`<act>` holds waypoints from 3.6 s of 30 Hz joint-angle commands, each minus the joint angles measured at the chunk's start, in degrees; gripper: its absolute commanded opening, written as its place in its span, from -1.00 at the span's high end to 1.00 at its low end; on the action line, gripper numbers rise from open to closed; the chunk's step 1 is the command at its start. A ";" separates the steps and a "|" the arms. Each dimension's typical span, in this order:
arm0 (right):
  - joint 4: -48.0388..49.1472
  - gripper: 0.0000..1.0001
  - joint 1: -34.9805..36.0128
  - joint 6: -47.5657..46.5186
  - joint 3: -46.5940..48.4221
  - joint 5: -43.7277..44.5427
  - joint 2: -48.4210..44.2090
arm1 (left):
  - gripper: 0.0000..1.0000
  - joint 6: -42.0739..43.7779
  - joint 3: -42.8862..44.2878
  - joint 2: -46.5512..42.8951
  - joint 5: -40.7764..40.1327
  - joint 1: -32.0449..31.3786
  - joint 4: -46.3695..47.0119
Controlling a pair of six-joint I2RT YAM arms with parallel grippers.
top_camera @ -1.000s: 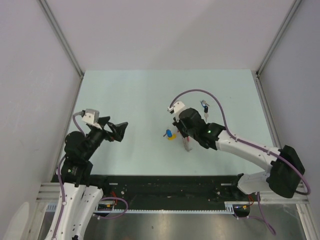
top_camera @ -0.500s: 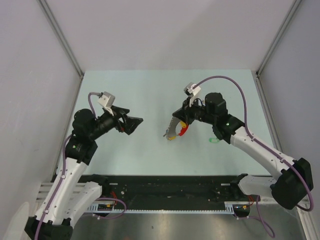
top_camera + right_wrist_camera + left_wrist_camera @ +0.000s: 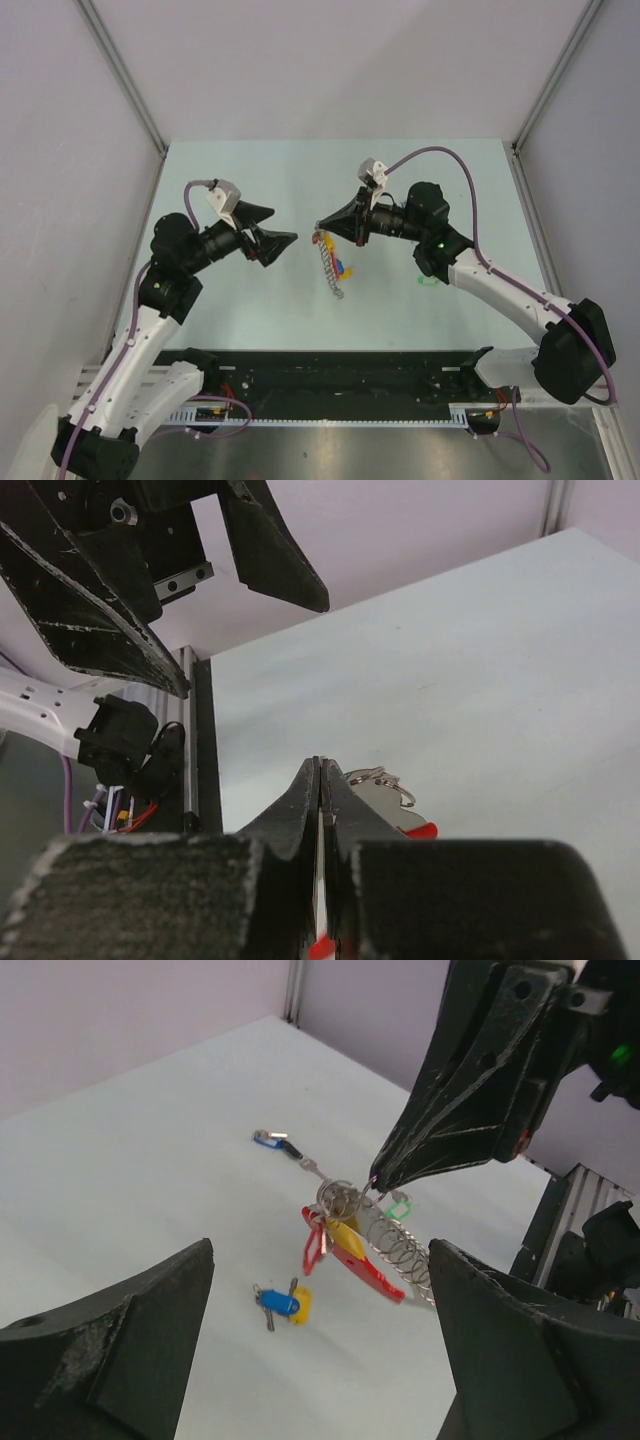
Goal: Put the keys on the keyring
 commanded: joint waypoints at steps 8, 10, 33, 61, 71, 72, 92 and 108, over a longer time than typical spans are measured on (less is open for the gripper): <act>17.25 1.00 -1.37 6.87 -1.21 -4.04 1.68 | -0.50 -5.39 0.17 7.32 12.39 -0.35 20.65; 16.90 1.00 -1.03 6.52 -1.65 -2.64 1.33 | -0.43 -6.35 -1.85 7.67 11.69 -0.35 21.35; 17.42 1.00 2.32 5.56 -2.70 -5.00 1.76 | 0.08 0.14 -2.12 10.40 22.32 -0.44 17.31; 16.37 1.00 3.64 1.34 -2.70 -12.65 2.03 | -0.05 5.96 -6.78 7.41 34.53 -0.44 23.37; 17.16 1.00 3.90 1.69 -2.79 -12.83 2.91 | 0.46 4.81 -6.25 8.29 33.92 -0.44 23.46; 17.25 1.00 3.90 1.78 -2.70 -12.83 2.91 | 0.49 4.89 -6.25 8.46 33.92 -0.44 23.46; 16.20 1.00 4.16 1.25 -2.70 -11.77 2.38 | 0.99 8.49 -4.23 8.73 30.06 -0.62 16.44; 3.45 -0.73 12.50 -6.22 -6.30 22.47 -5.35 | 0.99 11.84 -0.28 3.46 8.45 -1.06 -3.07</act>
